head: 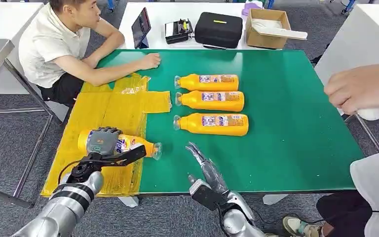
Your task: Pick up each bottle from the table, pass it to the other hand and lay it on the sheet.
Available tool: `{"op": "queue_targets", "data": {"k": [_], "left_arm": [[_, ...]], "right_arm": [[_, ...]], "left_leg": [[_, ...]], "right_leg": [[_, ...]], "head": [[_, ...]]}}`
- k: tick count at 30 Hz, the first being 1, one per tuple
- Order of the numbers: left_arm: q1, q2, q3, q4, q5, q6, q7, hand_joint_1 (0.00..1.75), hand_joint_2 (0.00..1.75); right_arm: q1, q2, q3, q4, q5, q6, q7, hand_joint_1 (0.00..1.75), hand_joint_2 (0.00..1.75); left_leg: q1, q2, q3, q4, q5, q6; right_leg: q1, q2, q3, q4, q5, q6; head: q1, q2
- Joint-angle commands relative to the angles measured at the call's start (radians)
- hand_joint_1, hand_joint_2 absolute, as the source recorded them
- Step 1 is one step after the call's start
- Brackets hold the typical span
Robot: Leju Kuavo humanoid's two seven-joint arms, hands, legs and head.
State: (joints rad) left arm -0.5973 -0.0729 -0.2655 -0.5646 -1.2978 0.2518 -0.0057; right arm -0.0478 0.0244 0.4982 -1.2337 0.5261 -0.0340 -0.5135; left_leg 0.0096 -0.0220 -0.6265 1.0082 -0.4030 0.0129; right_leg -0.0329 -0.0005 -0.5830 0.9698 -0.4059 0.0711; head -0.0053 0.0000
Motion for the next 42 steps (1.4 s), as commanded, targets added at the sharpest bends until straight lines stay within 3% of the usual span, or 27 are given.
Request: {"op": "queue_targets", "data": {"k": [1,2,3,12,28,34,36,39,40,42], "left_arm": [[-0.015,0.002,-0.001,0.122,0.002,-0.017,-0.001,0.31,1.75],[-0.014,0.002,-0.009,0.124,-0.004,-0.023,0.006,0.30,1.75],[-0.015,0.000,-0.008,0.128,-0.001,-0.033,0.009,0.00,1.75],[-0.041,0.039,-0.042,0.198,0.082,-0.263,-0.027,0.00,1.75],[-0.039,0.062,-0.086,0.185,0.113,-0.310,-0.086,0.00,1.75],[0.015,0.055,-0.112,0.048,0.195,-0.240,-0.175,0.00,1.75],[0.049,0.052,-0.104,-0.027,0.246,-0.215,-0.194,0.00,1.75],[0.210,0.021,-0.094,-0.292,0.328,-0.034,-0.182,0.00,1.75],[0.283,0.002,-0.106,-0.385,0.353,-0.010,-0.171,0.00,1.75],[0.314,0.005,-0.137,-0.423,0.353,0.000,-0.142,0.00,1.75]], "right_arm": [[-0.023,0.002,-0.016,0.033,0.001,0.002,0.001,0.00,0.00],[-0.021,0.001,-0.017,0.035,0.001,0.003,0.001,0.00,0.00],[-0.021,0.002,-0.017,0.036,0.001,0.003,0.001,0.00,0.00],[-0.041,0.001,-0.027,0.084,0.000,-0.001,-0.020,0.00,0.00],[-0.052,-0.009,-0.023,0.095,-0.001,-0.009,-0.033,0.00,0.00],[-0.024,-0.028,-0.020,0.051,0.017,-0.034,-0.038,0.00,0.00],[-0.020,-0.035,-0.024,0.033,0.069,-0.104,-0.029,0.00,0.00],[0.001,-0.055,-0.040,-0.040,0.206,-0.275,0.025,0.00,0.00],[0.016,-0.067,-0.048,-0.076,0.222,-0.287,0.039,0.00,0.00],[0.023,-0.072,-0.055,-0.092,0.224,-0.284,0.042,0.00,0.00]], "left_leg": [[0.000,0.003,0.002,-0.001,0.000,0.000],[0.001,0.004,0.003,-0.001,0.000,0.000],[0.001,0.004,0.003,-0.001,-0.001,0.000],[0.000,0.005,0.008,-0.001,0.000,0.000],[0.000,0.006,0.009,-0.002,-0.001,-0.001],[0.000,0.005,0.009,-0.002,-0.001,-0.001],[0.000,0.005,0.009,-0.002,-0.002,-0.001],[-0.001,0.005,0.008,-0.002,-0.002,0.000],[-0.001,0.003,0.009,-0.002,-0.002,0.000],[-0.002,0.003,0.007,-0.001,-0.002,0.000]], "right_leg": [[0.001,0.002,0.002,-0.001,0.000,-0.003],[0.001,0.002,0.003,-0.001,0.000,-0.004],[0.002,0.002,0.003,-0.001,0.000,-0.005],[0.001,0.003,0.007,-0.002,0.001,-0.003],[0.001,0.005,0.008,-0.002,0.001,-0.003],[0.001,0.003,0.008,-0.002,0.000,-0.004],[0.001,0.003,0.008,-0.002,0.000,-0.004],[0.000,0.003,0.007,-0.002,0.000,-0.003],[-0.001,0.002,0.008,-0.002,-0.001,-0.002],[-0.001,0.001,0.006,-0.002,-0.001,-0.002]], "head": [[0.000,0.000],[0.000,0.000],[0.000,0.000],[0.000,0.000],[0.000,0.000],[0.000,0.000],[0.000,0.000],[0.000,0.000],[0.000,0.000],[0.000,0.000]]}}
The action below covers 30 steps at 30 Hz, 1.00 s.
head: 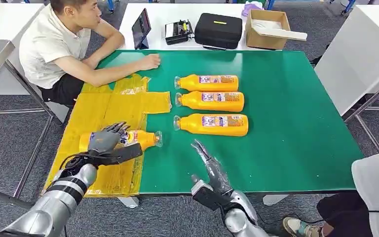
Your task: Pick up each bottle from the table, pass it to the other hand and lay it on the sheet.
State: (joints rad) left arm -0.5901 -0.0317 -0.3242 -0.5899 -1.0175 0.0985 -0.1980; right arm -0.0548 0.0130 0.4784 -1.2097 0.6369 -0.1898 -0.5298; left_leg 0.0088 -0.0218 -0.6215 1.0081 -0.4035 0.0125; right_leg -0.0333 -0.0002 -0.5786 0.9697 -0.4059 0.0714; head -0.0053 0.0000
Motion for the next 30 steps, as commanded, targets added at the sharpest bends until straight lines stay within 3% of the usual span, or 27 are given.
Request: {"op": "queue_targets", "data": {"k": [1,5,9,13,16,18,30], "left_arm": [[0.307,-0.033,-0.077,-0.397,0.072,0.153,0.050,0.00,1.75],[0.287,-0.025,-0.077,-0.374,0.088,0.153,0.048,0.00,1.75],[0.407,-0.064,-0.087,-0.482,0.120,0.274,-0.036,0.00,1.75],[0.438,-0.076,-0.115,-0.582,0.137,0.341,-0.051,0.00,1.75],[0.452,-0.073,-0.135,-0.650,0.145,0.345,-0.055,0.00,1.75],[0.483,-0.084,-0.155,-0.711,0.186,0.342,-0.083,0.00,1.75],[0.487,-0.110,-0.185,-0.697,0.247,0.455,-0.163,0.00,1.75]], "right_arm": [[0.030,-0.060,-0.035,-0.116,0.114,-0.128,0.059,0.00,0.00],[0.026,-0.055,-0.033,-0.103,0.113,-0.126,0.059,0.00,0.00],[0.061,-0.090,-0.062,-0.159,0.128,-0.146,0.071,0.00,0.00],[0.087,-0.107,-0.080,-0.185,0.156,-0.139,0.080,0.00,0.00],[0.082,-0.132,-0.095,-0.176,0.310,-0.212,0.172,0.00,0.00],[0.056,-0.189,-0.121,-0.146,0.391,-0.181,0.259,0.00,0.00],[-0.001,-0.222,-0.172,-0.054,0.324,-0.105,0.224,0.00,0.00]], "left_leg": [[0.000,0.004,0.003,-0.001,-0.003,0.001],[0.001,0.003,-0.004,0.001,-0.003,0.000],[0.000,0.003,-0.005,0.000,-0.003,0.000],[0.000,0.002,-0.004,0.001,-0.004,0.001],[0.001,0.002,-0.008,0.003,-0.004,0.001],[0.000,0.001,-0.011,0.002,-0.002,0.001],[0.001,0.003,-0.009,0.001,-0.003,0.000]], "right_leg": [[0.000,0.002,0.002,-0.002,-0.002,-0.004],[0.001,0.000,-0.003,0.000,-0.002,-0.004],[0.001,0.001,-0.005,-0.001,-0.001,-0.003],[0.001,-0.001,-0.005,-0.001,-0.003,-0.004],[0.002,-0.001,-0.008,0.000,-0.003,-0.004],[0.001,-0.001,-0.011,0.000,-0.002,-0.003],[0.002,0.000,-0.009,-0.001,-0.001,-0.004]], "head": [[0.000,0.000],[0.000,0.000],[0.000,0.000],[0.000,0.000],[0.000,0.000],[0.000,0.000],[0.000,0.000]]}}
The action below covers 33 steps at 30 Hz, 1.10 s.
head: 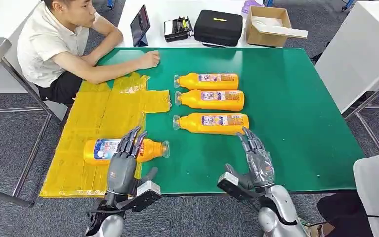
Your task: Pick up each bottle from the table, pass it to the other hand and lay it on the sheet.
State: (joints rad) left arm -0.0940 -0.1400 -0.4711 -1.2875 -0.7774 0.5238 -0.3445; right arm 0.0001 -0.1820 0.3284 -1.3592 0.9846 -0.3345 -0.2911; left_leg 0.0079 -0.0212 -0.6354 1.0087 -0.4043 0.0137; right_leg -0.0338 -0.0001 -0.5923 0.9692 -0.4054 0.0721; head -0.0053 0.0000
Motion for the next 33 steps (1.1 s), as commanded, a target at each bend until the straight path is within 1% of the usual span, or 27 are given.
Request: {"op": "queue_targets", "data": {"k": [1,2,3,5,7,8,9,10,11,13,14,17,18,19,20,22,24,25,27,28,30,31,33], "left_arm": [[-0.007,-0.006,-0.039,-0.002,0.033,0.028,-0.023,0.00,1.75],[-0.004,-0.005,-0.044,-0.010,0.049,0.022,-0.028,0.00,1.75],[0.004,0.001,-0.057,-0.029,0.080,-0.007,-0.032,0.00,1.75],[0.027,0.002,-0.075,-0.069,0.168,-0.075,-0.048,0.00,1.75],[0.057,-0.004,-0.095,-0.115,0.272,-0.143,-0.060,0.00,1.75],[0.079,-0.025,-0.098,-0.131,0.355,-0.181,-0.059,0.00,1.75],[0.090,-0.031,-0.111,-0.133,0.421,-0.211,-0.053,0.00,1.75],[0.093,-0.035,-0.120,-0.122,0.462,-0.223,-0.053,0.00,1.75],[0.087,-0.029,-0.142,-0.101,0.497,-0.223,-0.055,0.00,1.75],[0.069,-0.021,-0.187,-0.053,0.512,-0.208,-0.068,0.00,1.75],[0.053,-0.024,-0.205,-0.016,0.505,-0.189,-0.082,0.00,1.75],[0.032,-0.028,-0.216,0.009,0.533,-0.164,-0.104,0.00,1.75],[0.024,-0.024,-0.222,0.006,0.530,-0.148,-0.105,0.00,1.75],[0.021,-0.023,-0.224,0.003,0.529,-0.145,-0.104,0.00,1.75],[0.020,-0.022,-0.225,0.000,0.529,-0.144,-0.102,0.00,1.75],[0.020,-0.022,-0.225,0.000,0.529,-0.144,-0.102,0.00,1.75],[0.019,-0.019,-0.228,-0.005,0.529,-0.143,-0.099,0.00,1.75],[0.017,-0.017,-0.232,-0.005,0.530,-0.144,-0.097,0.00,1.75],[0.014,-0.017,-0.234,-0.004,0.531,-0.144,-0.096,0.00,1.75],[0.010,-0.017,-0.236,0.000,0.530,-0.145,-0.094,0.00,1.75],[0.002,-0.017,-0.244,0.012,0.525,-0.147,-0.090,0.00,1.75],[-0.002,-0.018,-0.247,0.017,0.524,-0.148,-0.089,0.00,1.75],[-0.009,-0.021,-0.253,0.027,0.523,-0.148,-0.088,0.00,1.75]], "right_arm": [[-0.064,-0.029,-0.026,0.110,-0.021,0.043,-0.003,0.00,0.00],[-0.076,-0.041,-0.021,0.133,0.020,0.039,0.029,0.00,0.00],[-0.095,-0.050,-0.026,0.170,0.037,0.041,0.055,0.00,0.00],[-0.126,-0.067,-0.042,0.229,0.070,0.021,0.088,0.00,0.00],[-0.161,-0.084,-0.061,0.289,0.074,0.027,0.093,0.00,0.00],[-0.171,-0.100,-0.065,0.309,0.082,0.031,0.094,0.00,0.00],[-0.172,-0.104,-0.075,0.317,0.070,0.035,0.089,0.00,0.00],[-0.169,-0.107,-0.080,0.319,0.063,0.037,0.086,0.00,0.00],[-0.166,-0.111,-0.081,0.320,0.063,0.038,0.085,0.00,0.00],[-0.177,-0.105,-0.074,0.343,0.047,0.047,0.068,0.00,0.00],[-0.199,-0.093,-0.065,0.373,0.040,0.051,0.061,0.00,0.00],[-0.238,-0.071,-0.029,0.439,0.047,0.052,0.061,0.00,0.00],[-0.253,-0.065,-0.013,0.460,0.043,0.059,0.064,0.00,0.00],[-0.258,-0.062,-0.007,0.467,0.040,0.064,0.065,0.00,0.00],[-0.263,-0.059,-0.004,0.472,0.037,0.064,0.067,0.00,0.00],[-0.263,-0.059,-0.004,0.472,0.037,0.064,0.067,0.00,0.00],[-0.267,-0.066,0.006,0.476,0.041,0.064,0.066,0.00,0.00],[-0.280,-0.067,0.017,0.491,0.048,0.066,0.077,0.00,0.00],[-0.297,-0.065,0.030,0.511,0.058,0.070,0.083,0.00,0.00],[-0.314,-0.058,0.035,0.536,0.055,0.079,0.083,0.00,0.00],[-0.340,-0.046,0.054,0.575,0.053,0.086,0.073,0.00,0.00],[-0.352,-0.040,0.070,0.591,0.058,0.082,0.069,0.00,0.00],[-0.370,-0.026,0.090,0.608,0.045,0.103,0.063,0.00,0.00]], "left_leg": [[0.001,0.002,0.003,0.000,-0.001,-0.001],[0.001,0.002,0.002,0.000,-0.001,0.000],[0.001,0.003,0.004,0.000,-0.002,0.000],[0.001,0.003,0.003,0.000,-0.001,0.000],[0.001,0.003,0.004,0.000,-0.002,0.000],[0.001,0.003,0.003,0.000,-0.001,0.000],[0.001,0.004,0.004,0.001,-0.003,0.001],[0.001,0.003,0.003,0.000,-0.002,0.001],[0.001,0.004,0.005,0.001,-0.003,0.001],[-0.001,0.001,0.004,-0.001,-0.002,0.000],[-0.001,0.002,0.005,0.000,-0.003,0.000],[-0.002,0.004,0.005,-0.001,-0.002,0.001],[-0.002,0.003,0.003,-0.001,-0.002,0.001],[-0.001,0.005,0.006,-0.001,-0.003,0.000],[-0.002,0.003,0.003,-0.001,-0.002,0.001],[-0.001,0.004,0.005,0.000,-0.003,0.000],[-0.002,0.003,0.003,0.000,-0.002,0.001],[-0.001,0.004,0.006,0.000,-0.003,0.001],[-0.002,0.004,0.003,0.000,-0.002,0.001],[-0.001,0.005,0.006,0.000,-0.003,0.001],[-0.002,0.003,0.002,0.000,-0.002,0.001],[-0.001,0.005,0.005,0.000,-0.003,0.001],[-0.002,0.004,0.003,0.000,-0.002,0.001]], "right_leg": [[0.002,0.000,0.003,-0.001,-0.001,-0.004],[0.002,0.001,0.002,-0.001,-0.001,-0.003],[0.002,0.001,0.004,-0.001,-0.001,-0.004],[0.001,0.002,0.002,-0.001,0.000,-0.002],[0.002,0.002,0.003,-0.001,-0.001,-0.003],[0.001,0.002,0.002,-0.001,0.000,-0.002],[0.001,0.003,0.004,-0.001,-0.001,-0.003],[0.001,0.001,0.003,-0.001,-0.001,-0.002],[0.002,0.002,0.005,-0.001,-0.002,-0.004],[-0.001,0.000,0.004,-0.002,-0.001,-0.003],[0.000,0.000,0.006,-0.002,-0.002,-0.004],[-0.001,0.003,0.004,-0.002,0.000,-0.003],[-0.001,0.002,0.003,-0.002,0.000,-0.003],[0.000,0.003,0.005,-0.002,-0.001,-0.004],[-0.001,0.002,0.003,-0.001,0.000,-0.002],[0.000,0.002,0.004,-0.002,-0.001,-0.004],[0.000,0.002,0.003,-0.001,0.000,-0.002],[0.000,0.002,0.005,-0.002,-0.001,-0.004],[-0.001,0.002,0.003,-0.001,0.000,-0.002],[0.000,0.003,0.005,-0.002,-0.001,-0.004],[-0.001,0.002,0.002,-0.001,0.000,-0.002],[0.000,0.004,0.005,-0.001,-0.001,-0.004],[-0.001,0.002,0.003,-0.001,0.000,-0.003]], "head": [[0.000,0.000],[0.000,0.000],[0.000,0.000],[0.000,0.000],[0.000,0.000],[0.000,0.000],[0.000,0.000],[0.000,0.000],[0.000,0.000],[0.000,0.000],[0.000,0.000],[0.000,0.000],[0.000,0.000],[0.000,0.000],[0.000,0.000],[0.000,0.000],[0.000,0.000],[0.000,0.000],[0.000,0.000],[0.000,0.000],[0.000,0.000],[0.000,0.000],[0.000,0.000]]}}
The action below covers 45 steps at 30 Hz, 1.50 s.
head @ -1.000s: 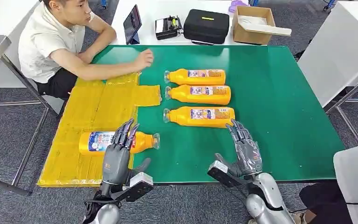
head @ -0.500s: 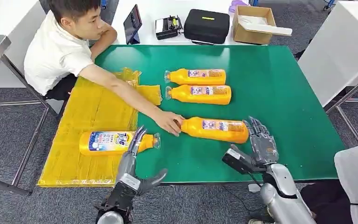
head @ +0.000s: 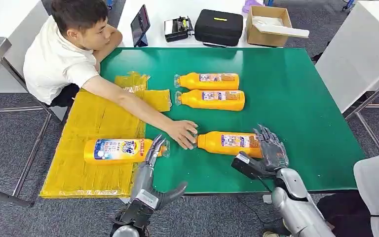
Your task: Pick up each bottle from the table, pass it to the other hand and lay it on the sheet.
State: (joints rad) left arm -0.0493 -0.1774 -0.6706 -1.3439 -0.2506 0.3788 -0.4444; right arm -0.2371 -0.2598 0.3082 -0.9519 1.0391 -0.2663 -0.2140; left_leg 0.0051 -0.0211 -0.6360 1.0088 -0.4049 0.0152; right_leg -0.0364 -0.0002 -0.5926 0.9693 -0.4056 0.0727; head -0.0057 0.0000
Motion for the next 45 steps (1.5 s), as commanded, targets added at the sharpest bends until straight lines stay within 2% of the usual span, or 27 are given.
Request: {"op": "queue_targets", "data": {"k": [1,2,6,10,11,13,18,19,20,21,23,24,25,26,27,40,45], "left_arm": [[-0.059,0.015,-0.057,0.091,-0.004,-0.004,0.012,0.00,1.75],[-0.061,0.013,-0.057,0.094,-0.002,-0.004,0.013,0.00,1.75],[-0.074,0.007,-0.061,0.114,0.006,0.001,0.011,0.00,1.75],[-0.082,0.006,-0.065,0.122,0.022,0.001,0.003,0.00,1.75],[-0.083,0.005,-0.066,0.124,0.025,0.001,0.003,0.00,1.75],[-0.083,0.005,-0.066,0.124,0.025,0.002,0.003,0.00,1.75],[-0.083,0.005,-0.066,0.124,0.025,0.002,0.003,0.00,1.75],[-0.085,0.006,-0.069,0.126,0.028,-0.001,0.003,0.00,1.75],[-0.086,0.008,-0.071,0.127,0.029,-0.004,0.003,0.00,1.75],[-0.088,0.007,-0.074,0.130,0.029,-0.007,0.003,0.00,1.75],[-0.093,0.004,-0.076,0.140,0.032,-0.014,0.004,0.00,1.75],[-0.094,0.001,-0.075,0.142,0.039,-0.019,0.007,0.00,1.75],[-0.095,-0.001,-0.074,0.144,0.048,-0.026,0.009,0.00,1.75],[-0.096,-0.002,-0.074,0.145,0.055,-0.033,0.011,0.00,1.75],[-0.097,-0.002,-0.075,0.144,0.076,-0.051,0.015,0.00,1.75],[-0.099,-0.005,-0.065,0.157,0.152,-0.117,0.034,0.00,1.75],[-0.099,-0.002,-0.071,0.147,0.166,-0.124,0.017,0.00,1.75]], "right_arm": [[-0.148,0.051,0.133,0.218,-0.006,0.051,-0.011,0.00,0.00],[-0.157,0.052,0.140,0.228,-0.007,0.058,-0.010,0.00,0.00],[-0.224,0.050,0.189,0.309,0.008,0.083,0.011,0.00,0.00],[-0.262,0.044,0.218,0.376,-0.025,0.160,0.016,0.00,0.00],[-0.264,0.040,0.222,0.379,-0.034,0.170,0.014,0.00,1.75],[-0.263,0.038,0.221,0.380,-0.035,0.170,0.014,0.00,1.75],[-0.263,0.038,0.221,0.380,-0.035,0.170,0.014,0.00,1.75],[-0.265,0.035,0.233,0.387,-0.032,0.185,0.022,0.19,1.75],[-0.269,0.028,0.247,0.393,-0.028,0.203,0.037,1.38,1.75],[-0.280,0.015,0.270,0.412,-0.011,0.228,0.055,1.45,1.75],[-0.291,0.004,0.291,0.436,-0.004,0.242,0.066,1.48,1.75],[-0.291,-0.006,0.301,0.442,0.000,0.240,0.067,1.64,1.75],[-0.291,-0.015,0.315,0.445,0.011,0.235,0.069,1.54,1.75],[-0.291,-0.017,0.316,0.448,0.008,0.239,0.069,1.73,1.75],[-0.288,-0.024,0.319,0.450,0.005,0.243,0.068,1.75,1.75],[-0.293,-0.040,0.348,0.468,0.002,0.280,0.072,1.75,1.75],[-0.255,-0.039,0.301,0.420,-0.096,0.265,-0.020,1.75,1.75]], "left_leg": [[0.002,0.007,0.009,0.000,-0.004,-0.002],[0.001,0.005,0.004,0.000,-0.002,-0.001],[0.001,0.004,0.004,0.000,-0.001,-0.001],[0.001,0.004,0.005,0.000,-0.001,0.000],[0.001,0.003,0.004,-0.001,-0.001,0.000],[0.002,0.005,0.008,0.000,-0.002,-0.001],[0.001,0.002,0.005,0.000,0.000,0.000],[0.002,0.003,0.007,0.000,-0.001,-0.001],[0.002,0.003,0.008,0.000,-0.001,-0.001],[0.001,0.002,0.006,-0.001,0.000,0.000],[0.001,0.002,0.007,0.000,0.000,0.000],[0.002,0.002,0.009,0.000,-0.001,0.000],[0.002,0.003,0.010,0.000,-0.001,0.000],[0.001,0.002,0.010,-0.001,0.000,0.000],[0.002,0.001,0.012,0.000,0.000,0.000],[0.002,-0.002,0.016,-0.001,0.000,0.001],[0.002,-0.002,0.017,-0.001,-0.001,0.001]], "right_leg": [[0.004,0.005,0.008,-0.001,-0.002,-0.008],[0.002,0.004,0.003,-0.001,0.000,-0.004],[0.002,0.003,0.002,-0.001,0.000,-0.003],[0.002,0.002,0.004,-0.001,0.000,-0.003],[0.001,0.001,0.003,-0.001,0.000,-0.002],[0.003,0.002,0.007,-0.002,-0.001,-0.005],[0.001,0.000,0.004,-0.001,0.000,-0.002],[0.002,0.000,0.006,-0.001,0.000,-0.004],[0.003,0.001,0.007,-0.002,0.000,-0.005],[0.001,0.000,0.005,-0.001,0.001,-0.002],[0.002,0.000,0.006,-0.001,0.000,-0.003],[0.003,-0.001,0.008,-0.002,0.000,-0.004],[0.003,0.000,0.009,-0.002,0.000,-0.005],[0.002,-0.002,0.008,-0.002,0.000,-0.003],[0.003,-0.003,0.010,-0.003,0.000,-0.004],[0.002,-0.004,0.012,-0.003,-0.001,-0.003],[0.003,-0.003,0.008,-0.004,-0.001,-0.003]], "head": [[0.000,0.000],[0.000,0.000],[0.000,0.000],[0.000,0.000],[0.000,0.000],[0.000,0.000],[0.000,0.000],[0.000,0.000],[0.000,0.000],[0.000,0.000],[0.000,0.000],[0.000,0.000],[0.000,0.000],[0.000,0.000],[0.000,0.000],[0.000,0.000],[0.000,0.000]]}}
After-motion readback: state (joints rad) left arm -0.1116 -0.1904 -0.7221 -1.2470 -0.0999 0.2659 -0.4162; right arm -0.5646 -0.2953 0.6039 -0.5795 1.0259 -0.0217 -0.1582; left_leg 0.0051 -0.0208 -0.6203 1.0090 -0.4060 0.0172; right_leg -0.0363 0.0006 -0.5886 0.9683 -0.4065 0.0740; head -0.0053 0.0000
